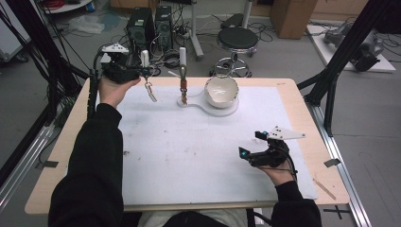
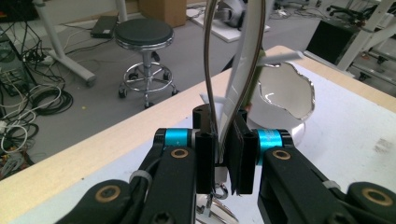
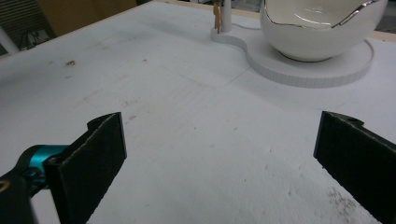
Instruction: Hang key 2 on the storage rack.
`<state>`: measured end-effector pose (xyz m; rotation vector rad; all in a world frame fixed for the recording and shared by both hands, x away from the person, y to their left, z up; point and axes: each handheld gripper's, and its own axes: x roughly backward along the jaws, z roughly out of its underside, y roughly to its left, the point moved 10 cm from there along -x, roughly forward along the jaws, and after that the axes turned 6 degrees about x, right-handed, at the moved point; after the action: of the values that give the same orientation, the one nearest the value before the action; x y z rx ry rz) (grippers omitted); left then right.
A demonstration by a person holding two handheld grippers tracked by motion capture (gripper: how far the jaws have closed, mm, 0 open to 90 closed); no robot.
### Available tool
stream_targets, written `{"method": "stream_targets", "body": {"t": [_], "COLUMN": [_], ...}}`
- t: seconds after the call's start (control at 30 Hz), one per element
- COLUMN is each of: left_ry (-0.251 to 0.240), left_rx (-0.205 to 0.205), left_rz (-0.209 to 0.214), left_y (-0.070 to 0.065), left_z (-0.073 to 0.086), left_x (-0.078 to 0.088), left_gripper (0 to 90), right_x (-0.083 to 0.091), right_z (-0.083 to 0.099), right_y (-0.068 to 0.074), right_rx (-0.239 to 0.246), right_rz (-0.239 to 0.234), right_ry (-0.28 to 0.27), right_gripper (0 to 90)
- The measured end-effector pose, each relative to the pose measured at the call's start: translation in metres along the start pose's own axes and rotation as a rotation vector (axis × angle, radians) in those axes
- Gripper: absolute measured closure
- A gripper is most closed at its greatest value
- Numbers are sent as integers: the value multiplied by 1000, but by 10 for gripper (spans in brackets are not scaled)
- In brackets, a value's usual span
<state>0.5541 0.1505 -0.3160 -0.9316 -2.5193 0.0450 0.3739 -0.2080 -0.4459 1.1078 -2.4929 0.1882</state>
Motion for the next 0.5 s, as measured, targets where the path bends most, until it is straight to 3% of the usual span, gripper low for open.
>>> {"method": "stream_targets", "body": {"t": [0.1, 0.23, 0.5], "left_ry": [2, 9, -7], "left_rx": [-2, -10, 51], "left_rz": [-15, -34, -45], "left_y": [5, 10, 22], "left_z": [-6, -13, -14], "left_x": [-6, -11, -31], "left_gripper": [823, 824, 823], "right_x": [4, 7, 13], "right_z": [6, 15, 25], "right_y": [0, 0, -5], "right_rx": [-20, -2, -24], "right_rz": [-1, -17, -41], "right_ry": [-6, 9, 14], "right_gripper": [15, 15, 15]}}
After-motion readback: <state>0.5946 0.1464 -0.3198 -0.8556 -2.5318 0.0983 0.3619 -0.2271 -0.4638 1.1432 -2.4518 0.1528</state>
